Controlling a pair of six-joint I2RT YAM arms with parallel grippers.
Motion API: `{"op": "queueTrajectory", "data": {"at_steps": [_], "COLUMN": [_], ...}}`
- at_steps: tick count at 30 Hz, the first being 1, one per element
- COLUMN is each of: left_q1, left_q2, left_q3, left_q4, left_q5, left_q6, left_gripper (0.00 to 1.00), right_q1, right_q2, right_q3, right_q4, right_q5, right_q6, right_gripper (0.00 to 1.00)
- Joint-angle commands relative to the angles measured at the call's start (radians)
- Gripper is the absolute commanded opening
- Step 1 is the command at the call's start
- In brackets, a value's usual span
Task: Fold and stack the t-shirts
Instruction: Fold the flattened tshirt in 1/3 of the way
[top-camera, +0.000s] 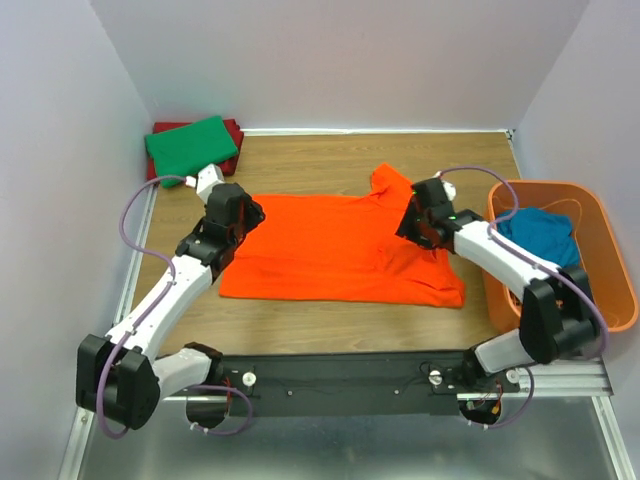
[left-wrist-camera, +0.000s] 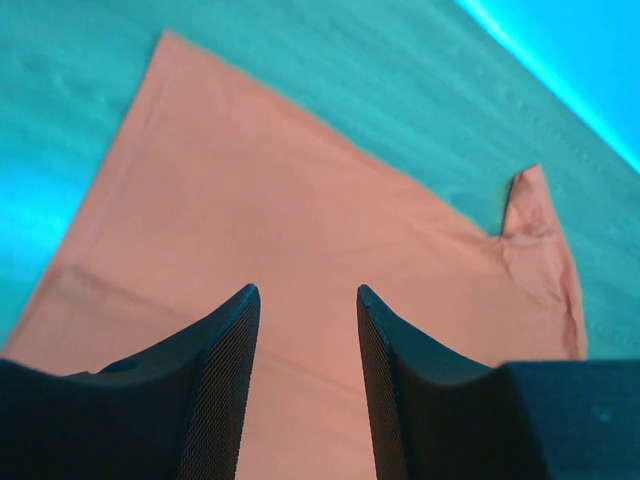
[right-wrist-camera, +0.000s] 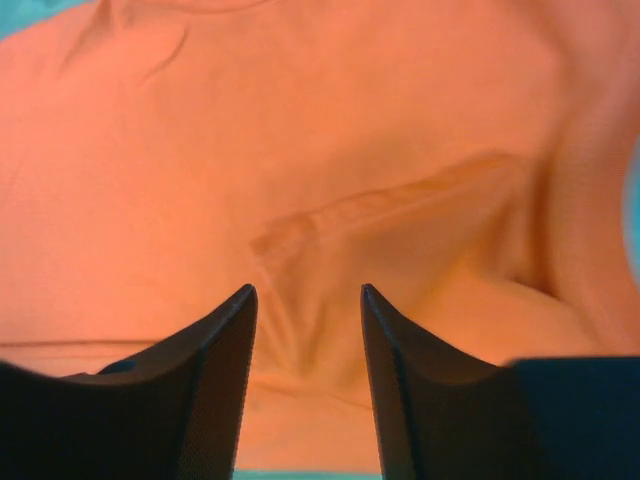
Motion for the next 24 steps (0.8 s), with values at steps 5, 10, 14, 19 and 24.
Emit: {"op": "queueTrajectory", "data": {"at_steps": [5, 10, 14, 19, 24], "left_q1": [0.095, 0.111, 0.117, 0.12, 0.121], "left_q2": [0.085, 0.112, 0.116, 0.121, 0.124], "left_q3": [0.077, 0.082, 0.07, 0.058, 0.057], "left_q4": [0.074, 0.089, 0.1, 0.111, 0.112], "left_q5": [0.175, 0.211, 0.221, 0.234, 0.241], "left_q6": [0.24, 0.269, 0.27, 0.27, 0.273], "left_gripper": [0.51, 0.5, 0.5, 0.49, 0.49], "right_q1": [0.146, 0.187, 0.2, 0.206, 0.207], "right_q2": [0.228, 0.285, 0.302, 0.341, 0.371], "right_q3": [0.096, 0.124, 0.139, 0.164, 0.18], "right_q4": [-0.026, -0.02, -0.017, -0.014, -0.014], "right_q5": [0.14, 0.185, 0.212, 0.222, 0.22], "right_q6": [-0.054, -0.044, -0.044, -0.052, -0.054], "right_gripper": [0.45, 0.45, 0.45, 0.45, 0.45]}}
